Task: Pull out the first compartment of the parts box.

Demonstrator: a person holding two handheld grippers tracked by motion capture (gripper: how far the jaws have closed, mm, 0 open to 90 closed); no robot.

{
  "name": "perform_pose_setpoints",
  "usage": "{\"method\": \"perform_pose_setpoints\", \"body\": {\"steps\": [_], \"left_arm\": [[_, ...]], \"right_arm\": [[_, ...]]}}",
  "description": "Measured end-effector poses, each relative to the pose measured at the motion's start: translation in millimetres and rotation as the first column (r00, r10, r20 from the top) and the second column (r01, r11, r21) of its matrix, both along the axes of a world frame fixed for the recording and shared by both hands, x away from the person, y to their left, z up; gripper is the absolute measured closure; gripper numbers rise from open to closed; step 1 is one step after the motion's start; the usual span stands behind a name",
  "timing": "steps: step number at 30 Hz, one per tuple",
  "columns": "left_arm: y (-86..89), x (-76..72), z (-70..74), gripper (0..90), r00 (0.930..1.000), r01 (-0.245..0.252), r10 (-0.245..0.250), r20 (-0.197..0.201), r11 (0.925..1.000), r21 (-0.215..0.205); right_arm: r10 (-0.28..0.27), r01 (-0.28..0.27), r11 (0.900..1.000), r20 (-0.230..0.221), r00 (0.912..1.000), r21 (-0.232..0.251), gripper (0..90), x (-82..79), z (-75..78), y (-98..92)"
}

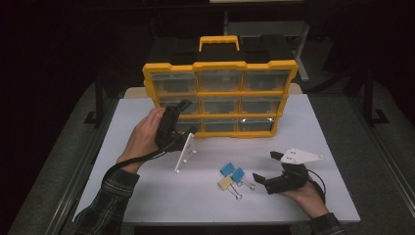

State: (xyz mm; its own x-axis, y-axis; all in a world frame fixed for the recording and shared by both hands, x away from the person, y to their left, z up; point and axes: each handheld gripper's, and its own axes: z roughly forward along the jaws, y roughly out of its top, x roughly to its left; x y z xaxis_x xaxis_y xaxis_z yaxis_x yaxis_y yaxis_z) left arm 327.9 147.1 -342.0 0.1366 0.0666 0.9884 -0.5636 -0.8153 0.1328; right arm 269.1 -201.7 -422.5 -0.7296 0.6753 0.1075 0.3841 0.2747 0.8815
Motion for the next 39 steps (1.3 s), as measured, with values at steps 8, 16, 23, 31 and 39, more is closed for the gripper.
{"method": "perform_pose_setpoints", "body": {"steps": [8, 16, 23, 31, 39], "left_arm": [[4.2, 1.3, 11.0, 0.5, 0.9999, -0.011, 0.011, 0.010, 0.9999, -0.006], [6.8, 3.8, 20.9, 0.6, 0.9995, -0.018, 0.018, 0.026, 0.9998, -0.008], [9.3, 6.7, 27.3, 0.6, 0.9988, -0.031, 0.032, 0.038, 0.9995, -0.009], [11.8, 10.7, 35.1, 0.6, 0.9972, -0.049, 0.050, 0.056, 0.9988, -0.006], [15.0, 15.0, 42.1, 0.6, 0.9951, -0.067, 0.068, 0.072, 0.9976, -0.016]], "right_arm": [[0.001, -0.001, 1.000, 0.005, 1.0000, -0.001, 0.0, 0.0, 0.1, -0.2], [0.000, 0.000, 1.000, 0.006, 1.0000, -0.001, 0.0, 0.1, 0.2, -0.4], [0.002, -0.002, 1.000, 0.006, 1.0000, -0.002, 0.0, 0.0, 0.3, -0.7], [0.001, -0.001, 1.000, 0.006, 1.0000, -0.002, 0.0, -0.1, 0.3, -0.7], [0.000, 0.000, 1.000, 0.006, 1.0000, -0.001, 0.0, -0.3, 0.4, -0.9]]}}
